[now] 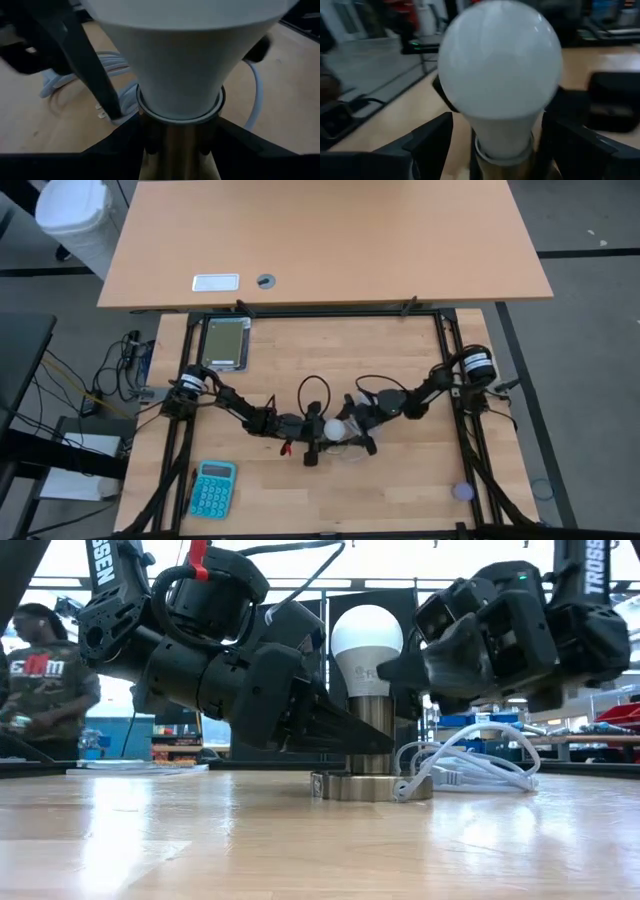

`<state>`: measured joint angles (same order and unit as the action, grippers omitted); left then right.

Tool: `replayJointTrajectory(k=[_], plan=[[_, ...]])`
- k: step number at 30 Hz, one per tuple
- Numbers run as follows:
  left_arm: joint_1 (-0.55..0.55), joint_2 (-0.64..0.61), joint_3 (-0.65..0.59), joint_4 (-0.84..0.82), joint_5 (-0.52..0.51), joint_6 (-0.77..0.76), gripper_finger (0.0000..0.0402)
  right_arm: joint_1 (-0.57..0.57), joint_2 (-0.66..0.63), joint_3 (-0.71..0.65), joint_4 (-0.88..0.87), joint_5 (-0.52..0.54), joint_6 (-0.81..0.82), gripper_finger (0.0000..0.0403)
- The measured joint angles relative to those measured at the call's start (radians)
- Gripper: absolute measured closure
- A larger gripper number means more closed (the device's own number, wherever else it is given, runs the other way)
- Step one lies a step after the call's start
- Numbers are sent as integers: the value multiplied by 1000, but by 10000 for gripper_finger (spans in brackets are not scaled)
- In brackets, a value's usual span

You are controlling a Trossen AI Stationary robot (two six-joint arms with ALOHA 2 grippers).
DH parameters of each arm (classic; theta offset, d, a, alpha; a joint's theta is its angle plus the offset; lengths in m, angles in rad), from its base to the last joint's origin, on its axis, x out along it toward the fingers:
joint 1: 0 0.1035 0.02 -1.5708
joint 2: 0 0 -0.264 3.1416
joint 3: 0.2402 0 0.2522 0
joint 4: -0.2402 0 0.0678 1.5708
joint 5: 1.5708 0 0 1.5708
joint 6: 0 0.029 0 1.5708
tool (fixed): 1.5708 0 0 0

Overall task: Screw lightbulb
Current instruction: Remove the lightbulb from the lamp

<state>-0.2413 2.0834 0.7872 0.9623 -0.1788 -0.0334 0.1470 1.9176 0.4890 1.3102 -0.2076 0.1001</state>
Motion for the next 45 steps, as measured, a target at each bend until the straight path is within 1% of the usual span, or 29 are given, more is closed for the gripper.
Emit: replayJointTrajectory(k=[3, 5, 13, 21, 25, 27, 32, 35, 39, 45], plan=[[0, 0, 0, 1, 22, -2, 204, -33, 12, 23, 0, -109, 5, 95], [0, 0, 0, 1, 35, -4, 204, -50, 12, 38, 0, -164, 7, 95], [0, 0, 0, 8, 51, -8, 204, -79, 12, 84, -45, -292, -17, 96], [-1, 1, -1, 16, 65, -11, 204, -76, 12, 117, -85, -295, -86, 96], [-1, 1, -1, 16, 65, -10, 204, -75, 12, 117, -91, -266, -97, 99], [-1, 1, -1, 16, 65, -9, 204, -74, 12, 117, -98, -259, -102, 111], [-1, 1, -1, 16, 62, -9, 204, -74, 12, 117, -103, -260, -105, 165], [-1, 0, -1, 16, 60, -11, 204, -74, 12, 116, -108, -257, -108, 189], [-1, 0, -1, 16, 60, -17, 204, -66, 13, 115, -111, -241, -112, 195], [-1, 0, -1, 16, 52, -19, 204, -45, 13, 115, -115, -181, -114, 197]])
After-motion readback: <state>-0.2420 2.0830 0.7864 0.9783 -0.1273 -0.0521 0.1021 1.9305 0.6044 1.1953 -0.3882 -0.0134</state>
